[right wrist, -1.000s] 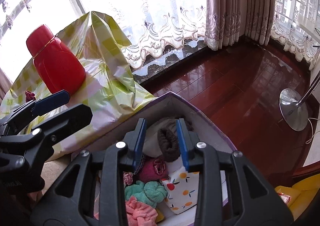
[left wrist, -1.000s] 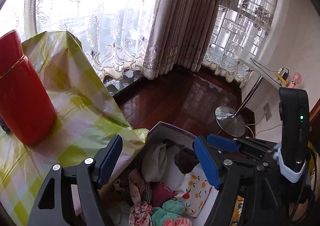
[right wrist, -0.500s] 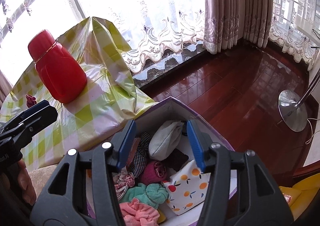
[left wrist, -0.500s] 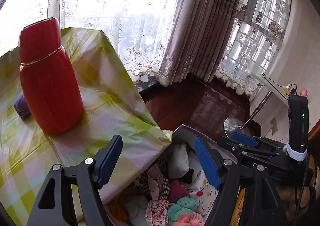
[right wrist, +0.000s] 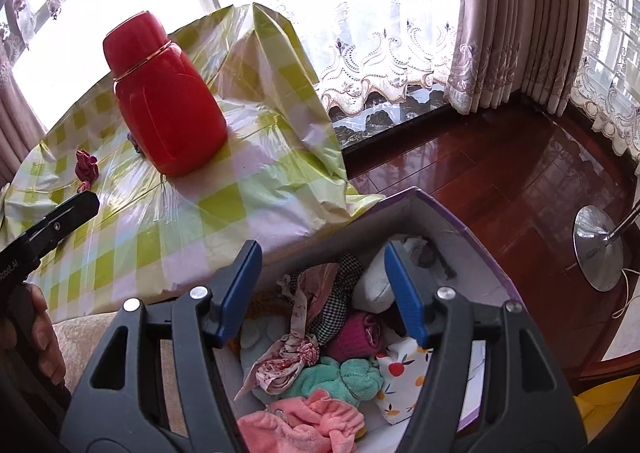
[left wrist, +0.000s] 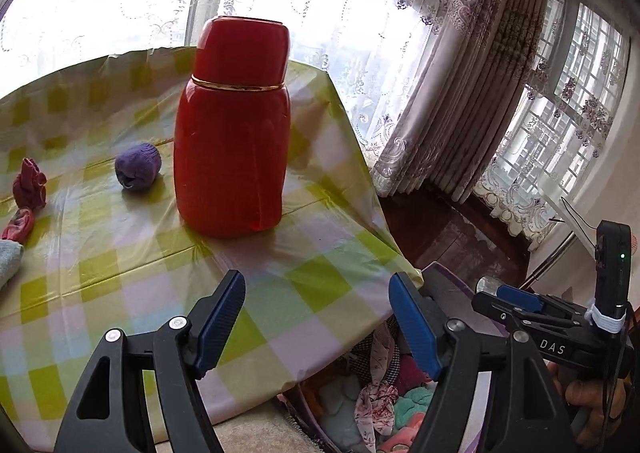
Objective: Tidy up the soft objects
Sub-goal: 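Move both open tools back over the items on the bed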
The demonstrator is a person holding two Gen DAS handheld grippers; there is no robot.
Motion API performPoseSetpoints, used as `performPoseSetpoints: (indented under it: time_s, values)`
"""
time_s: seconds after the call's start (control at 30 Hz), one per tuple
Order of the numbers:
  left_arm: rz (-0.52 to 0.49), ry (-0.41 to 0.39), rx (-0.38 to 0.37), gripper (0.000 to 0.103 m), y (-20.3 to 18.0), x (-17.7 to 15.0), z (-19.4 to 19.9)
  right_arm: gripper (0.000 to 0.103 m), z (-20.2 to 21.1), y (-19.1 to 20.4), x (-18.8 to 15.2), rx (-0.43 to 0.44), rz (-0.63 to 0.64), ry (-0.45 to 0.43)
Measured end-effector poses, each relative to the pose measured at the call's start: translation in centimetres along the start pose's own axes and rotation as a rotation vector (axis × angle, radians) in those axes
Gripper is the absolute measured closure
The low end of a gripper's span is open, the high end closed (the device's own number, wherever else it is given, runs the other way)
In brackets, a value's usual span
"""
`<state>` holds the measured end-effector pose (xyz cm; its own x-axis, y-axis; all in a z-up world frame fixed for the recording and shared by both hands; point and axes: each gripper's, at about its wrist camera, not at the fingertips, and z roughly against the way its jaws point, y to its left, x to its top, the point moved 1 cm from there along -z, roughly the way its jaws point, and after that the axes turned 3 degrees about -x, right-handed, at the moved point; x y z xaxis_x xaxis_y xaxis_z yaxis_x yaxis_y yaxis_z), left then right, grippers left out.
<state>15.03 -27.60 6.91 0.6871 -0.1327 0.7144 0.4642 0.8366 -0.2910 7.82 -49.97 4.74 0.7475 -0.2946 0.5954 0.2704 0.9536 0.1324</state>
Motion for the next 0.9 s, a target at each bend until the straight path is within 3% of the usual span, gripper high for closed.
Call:
performPoseSetpoints:
  time_s: [0.5, 0.9]
  values:
    - [0.322, -0.073, 0.216, 0.028, 16.1, -1.5, 4.7, 0.034, -1.8, 14.5, -0.8, 0.167, 0.235, 0.058]
    - [0.517, -0.133, 0.391, 0.028, 28.1, -1.9, 8.6, 0.033, -4.3, 24.0, -0.6, 0.251, 0.362, 0.083]
